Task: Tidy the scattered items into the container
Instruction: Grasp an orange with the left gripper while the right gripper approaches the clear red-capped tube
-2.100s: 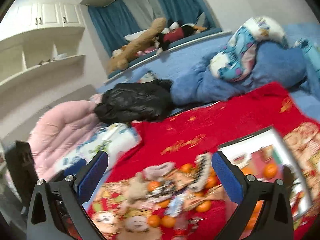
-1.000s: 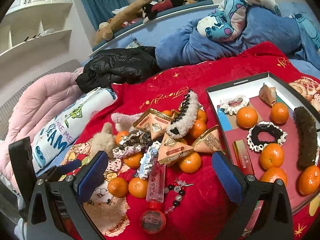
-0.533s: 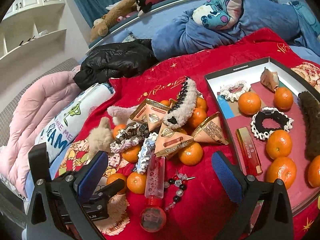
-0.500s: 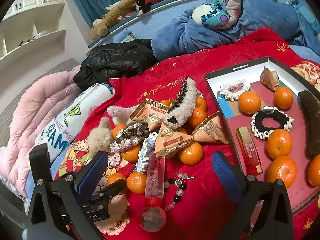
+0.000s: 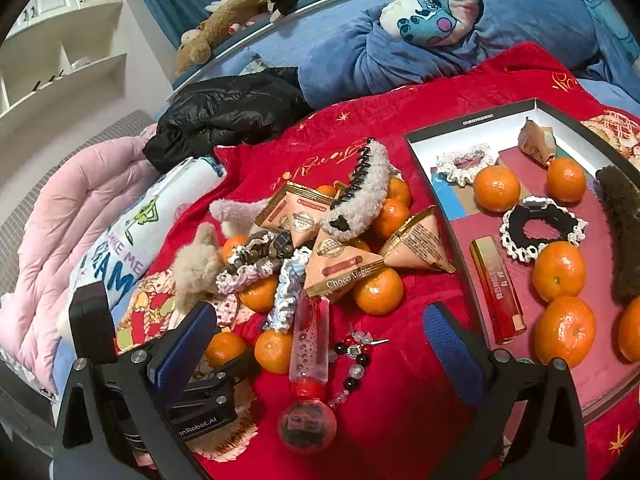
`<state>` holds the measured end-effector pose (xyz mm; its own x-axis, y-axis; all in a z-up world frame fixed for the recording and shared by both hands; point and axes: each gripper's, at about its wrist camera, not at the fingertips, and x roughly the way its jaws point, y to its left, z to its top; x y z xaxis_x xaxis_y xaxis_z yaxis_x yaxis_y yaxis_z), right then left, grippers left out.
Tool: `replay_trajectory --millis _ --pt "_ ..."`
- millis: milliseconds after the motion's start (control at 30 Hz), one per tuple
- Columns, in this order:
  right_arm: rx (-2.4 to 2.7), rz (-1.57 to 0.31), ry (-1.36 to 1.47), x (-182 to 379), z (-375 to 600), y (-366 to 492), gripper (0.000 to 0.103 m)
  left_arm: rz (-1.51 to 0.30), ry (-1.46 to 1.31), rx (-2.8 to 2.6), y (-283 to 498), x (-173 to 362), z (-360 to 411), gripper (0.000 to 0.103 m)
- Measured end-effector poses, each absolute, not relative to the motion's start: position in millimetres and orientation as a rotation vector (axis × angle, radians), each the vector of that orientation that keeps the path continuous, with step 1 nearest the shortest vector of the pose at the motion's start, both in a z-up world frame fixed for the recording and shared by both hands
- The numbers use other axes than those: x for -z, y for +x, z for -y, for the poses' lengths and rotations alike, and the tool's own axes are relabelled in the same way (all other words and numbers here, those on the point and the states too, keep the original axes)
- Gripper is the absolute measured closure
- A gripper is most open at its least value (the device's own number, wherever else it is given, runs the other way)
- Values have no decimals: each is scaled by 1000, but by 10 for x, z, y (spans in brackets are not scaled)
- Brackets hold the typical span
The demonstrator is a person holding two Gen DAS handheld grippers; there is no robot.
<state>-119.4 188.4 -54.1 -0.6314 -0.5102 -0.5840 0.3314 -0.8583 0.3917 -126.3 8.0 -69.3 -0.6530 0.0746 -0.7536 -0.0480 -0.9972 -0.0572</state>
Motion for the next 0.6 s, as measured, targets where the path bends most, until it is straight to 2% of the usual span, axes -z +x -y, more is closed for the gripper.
replay_trajectory --millis 67,167,300,367,500,600 --pt "2460 324 994 566 -1886 -1189 0 56 -1277 -2807 -1267 684 -70 41" --pt "2492 274 996 614 -1869 -1174 0 87 -1262 -2840 -1250 665 -44 63" --pt "2516 159 984 639 -1777 -1116 0 172 -1242 -2878 -1218 643 54 63" --pt "2489 157 987 659 -1757 -1103 0 187 -1231 -2894 -1206 626 78 64" --pt "2451 129 978 672 -1707 -1076 7 230 -1197 -2902 -1178 578 125 64" --pt "2439 114 951 644 -1671 -1037 7 262 -1141 -2906 -1118 519 166 64"
